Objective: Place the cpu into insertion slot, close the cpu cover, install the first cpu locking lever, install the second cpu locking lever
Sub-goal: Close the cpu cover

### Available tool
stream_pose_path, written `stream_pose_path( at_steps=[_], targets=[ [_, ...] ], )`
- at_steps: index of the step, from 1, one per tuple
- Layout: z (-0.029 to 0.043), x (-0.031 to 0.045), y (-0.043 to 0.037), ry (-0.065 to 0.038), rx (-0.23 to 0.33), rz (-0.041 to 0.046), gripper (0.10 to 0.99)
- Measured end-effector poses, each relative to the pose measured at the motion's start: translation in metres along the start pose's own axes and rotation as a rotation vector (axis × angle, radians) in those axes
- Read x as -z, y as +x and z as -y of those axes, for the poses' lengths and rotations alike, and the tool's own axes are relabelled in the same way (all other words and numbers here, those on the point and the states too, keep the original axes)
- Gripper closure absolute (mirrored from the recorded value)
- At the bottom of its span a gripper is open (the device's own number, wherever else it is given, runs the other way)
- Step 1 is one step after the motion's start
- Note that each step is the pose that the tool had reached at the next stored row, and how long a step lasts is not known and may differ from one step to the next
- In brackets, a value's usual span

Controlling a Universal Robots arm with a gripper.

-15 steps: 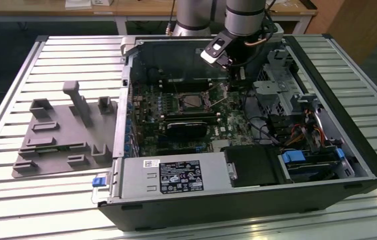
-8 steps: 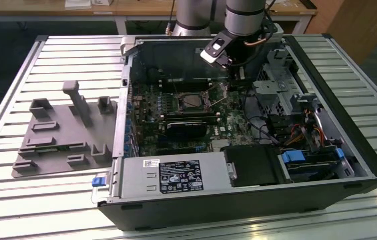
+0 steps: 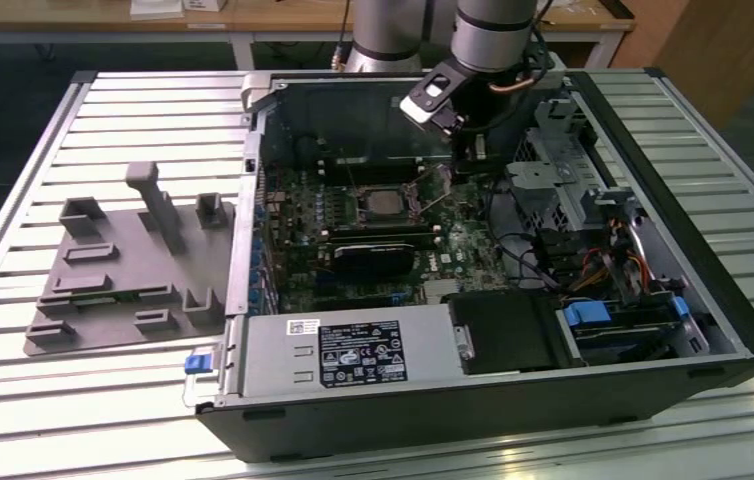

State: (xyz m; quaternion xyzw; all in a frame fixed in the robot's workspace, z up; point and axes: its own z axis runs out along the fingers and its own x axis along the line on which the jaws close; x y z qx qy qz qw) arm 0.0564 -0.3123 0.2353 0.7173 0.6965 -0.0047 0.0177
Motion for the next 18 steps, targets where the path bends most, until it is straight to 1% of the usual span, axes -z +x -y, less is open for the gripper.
stream_pose_path(
  at_steps=[3,5,7,8,15,18],
  targets=[
    [-0.0006,-0.0002,0.0000,0.038,0.001,0.0012,0.984],
    [-0.0009,-0.0003,0.0000,0.061,0.002,0.0018,0.984],
    [-0.0010,-0.0003,0.0000,0.075,0.002,0.0022,0.984],
    [-0.0010,-0.0003,0.0000,0.079,0.003,0.0024,0.984],
    [-0.0005,-0.0004,0.0000,0.083,0.003,0.0022,0.984],
    [0.0032,-0.0003,-0.0001,0.083,0.003,0.0023,0.984]
  ],
)
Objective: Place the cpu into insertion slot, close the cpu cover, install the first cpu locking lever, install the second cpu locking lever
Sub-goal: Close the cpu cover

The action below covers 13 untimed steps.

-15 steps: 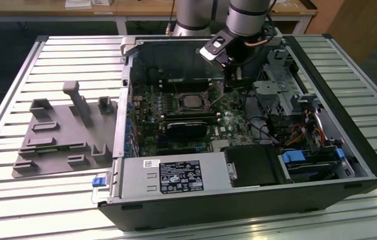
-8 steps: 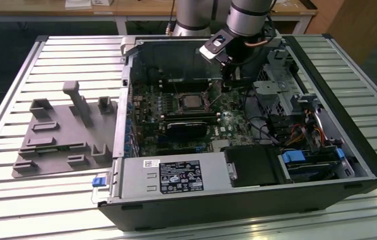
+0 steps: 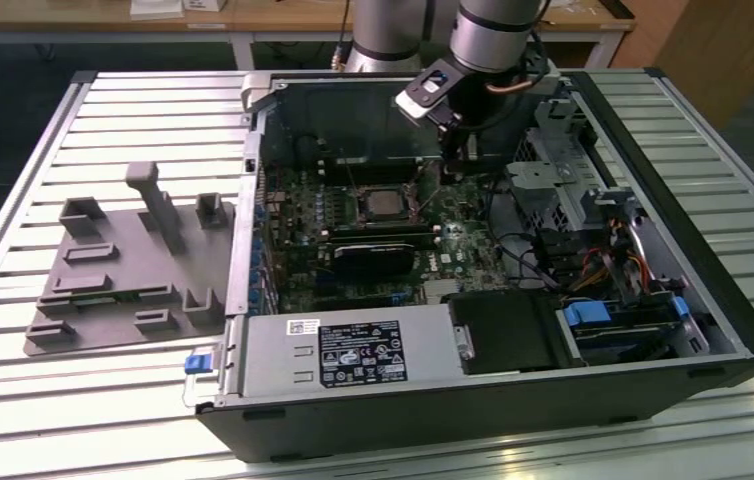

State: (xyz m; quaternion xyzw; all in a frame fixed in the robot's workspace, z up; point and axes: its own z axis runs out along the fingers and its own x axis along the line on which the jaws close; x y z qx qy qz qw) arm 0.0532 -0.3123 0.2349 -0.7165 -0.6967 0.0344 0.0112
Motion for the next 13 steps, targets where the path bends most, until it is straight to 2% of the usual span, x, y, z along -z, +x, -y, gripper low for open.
stream_pose_path(
  at_steps=[8,13],
  targets=[
    [0.0219,-0.0014,-0.0006,-0.003,0.000,0.0000,0.984],
    [0.0300,-0.0019,-0.0009,-0.003,0.000,-0.0001,0.984]
  ],
)
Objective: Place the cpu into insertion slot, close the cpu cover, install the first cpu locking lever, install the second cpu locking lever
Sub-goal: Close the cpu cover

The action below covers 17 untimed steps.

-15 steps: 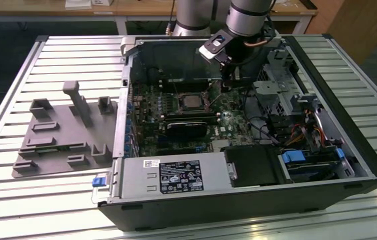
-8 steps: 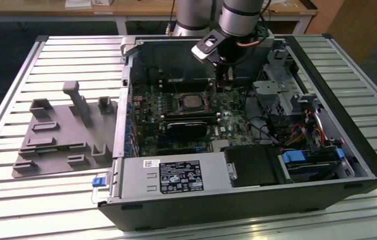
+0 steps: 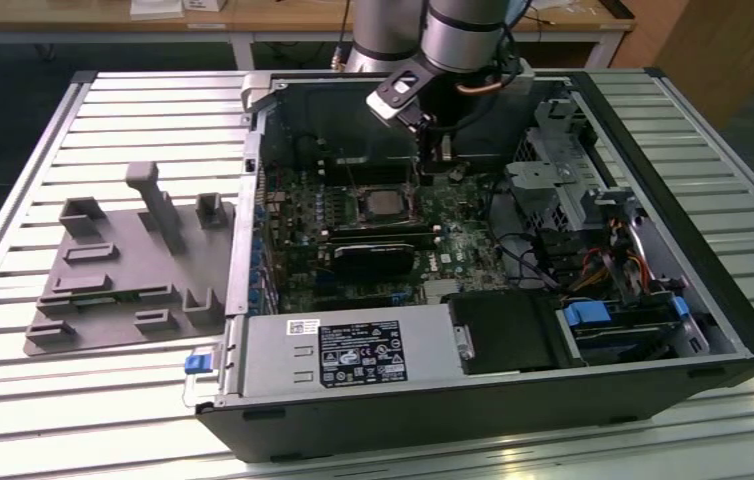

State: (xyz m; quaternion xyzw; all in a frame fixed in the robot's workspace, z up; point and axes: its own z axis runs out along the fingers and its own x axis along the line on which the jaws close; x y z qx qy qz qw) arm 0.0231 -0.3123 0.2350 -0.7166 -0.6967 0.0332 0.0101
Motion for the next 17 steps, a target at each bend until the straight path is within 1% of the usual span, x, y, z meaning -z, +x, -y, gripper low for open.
stream_pose_path(
  at_steps=[5,10,11,14,17],
  targets=[
    [0.0043,-0.0003,-0.0001,0.000,0.000,0.0000,0.984],
    [0.0053,-0.0003,-0.0001,0.000,0.000,0.0001,0.984],
    [0.0057,-0.0003,-0.0002,-0.002,0.000,0.0002,0.984],
    [0.0088,-0.0012,-0.0001,-0.015,0.000,-0.0005,0.984],
    [0.0138,-0.0032,-0.0003,-0.021,0.000,-0.0006,0.984]
  ],
)
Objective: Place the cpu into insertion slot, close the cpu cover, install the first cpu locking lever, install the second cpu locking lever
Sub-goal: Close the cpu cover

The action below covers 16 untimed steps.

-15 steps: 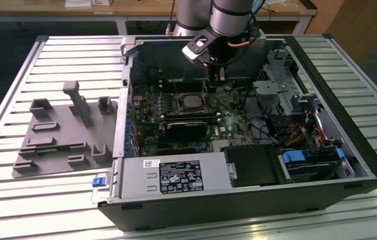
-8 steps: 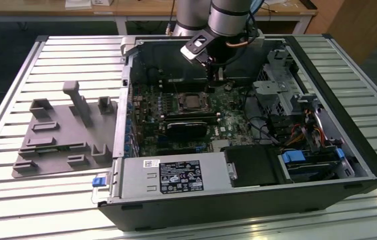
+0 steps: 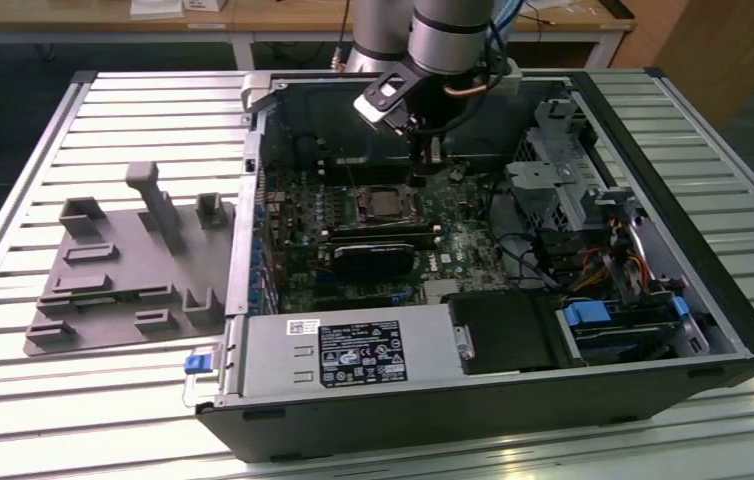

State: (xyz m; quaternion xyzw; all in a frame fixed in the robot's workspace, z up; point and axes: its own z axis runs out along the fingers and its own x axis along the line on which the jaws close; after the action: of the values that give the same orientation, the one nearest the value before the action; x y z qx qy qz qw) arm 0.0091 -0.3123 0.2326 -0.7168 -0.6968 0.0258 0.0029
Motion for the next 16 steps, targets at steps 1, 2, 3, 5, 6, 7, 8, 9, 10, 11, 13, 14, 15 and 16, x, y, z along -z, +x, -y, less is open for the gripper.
stream_pose_path(
  at_steps=[1,2,3,5,6,7,8,9,10,11,13,14,15,16],
  targets=[
    [0.0021,-0.0007,-0.0001,-0.002,0.000,-0.0001,0.984],
    [0.0040,-0.0013,-0.0001,-0.006,0.000,-0.0001,0.984],
    [0.0059,-0.0019,-0.0002,-0.009,0.001,-0.0002,0.984],
    [0.0095,-0.0033,-0.0003,-0.016,0.001,-0.0003,0.984],
    [0.0110,-0.0040,-0.0004,-0.020,0.002,-0.0004,0.984],
    [0.0126,-0.0048,-0.0006,-0.022,0.003,-0.0004,0.984],
    [0.0142,-0.0057,-0.0008,-0.024,0.003,-0.0004,0.984],
    [0.0159,-0.0066,-0.0011,-0.026,0.004,-0.0005,0.984],
    [0.0175,-0.0076,-0.0014,-0.027,0.005,-0.0005,0.984],
    [0.0192,-0.0087,-0.0018,-0.028,0.006,-0.0005,0.984],
    [0.0219,-0.0104,-0.0026,-0.030,0.008,-0.0004,0.984],
    [0.0231,-0.0111,-0.0029,-0.033,0.009,-0.0005,0.984],
    [0.0244,-0.0117,-0.0031,-0.035,0.010,-0.0006,0.984],
    [0.0257,-0.0122,-0.0034,-0.038,0.011,-0.0007,0.984]
  ],
)
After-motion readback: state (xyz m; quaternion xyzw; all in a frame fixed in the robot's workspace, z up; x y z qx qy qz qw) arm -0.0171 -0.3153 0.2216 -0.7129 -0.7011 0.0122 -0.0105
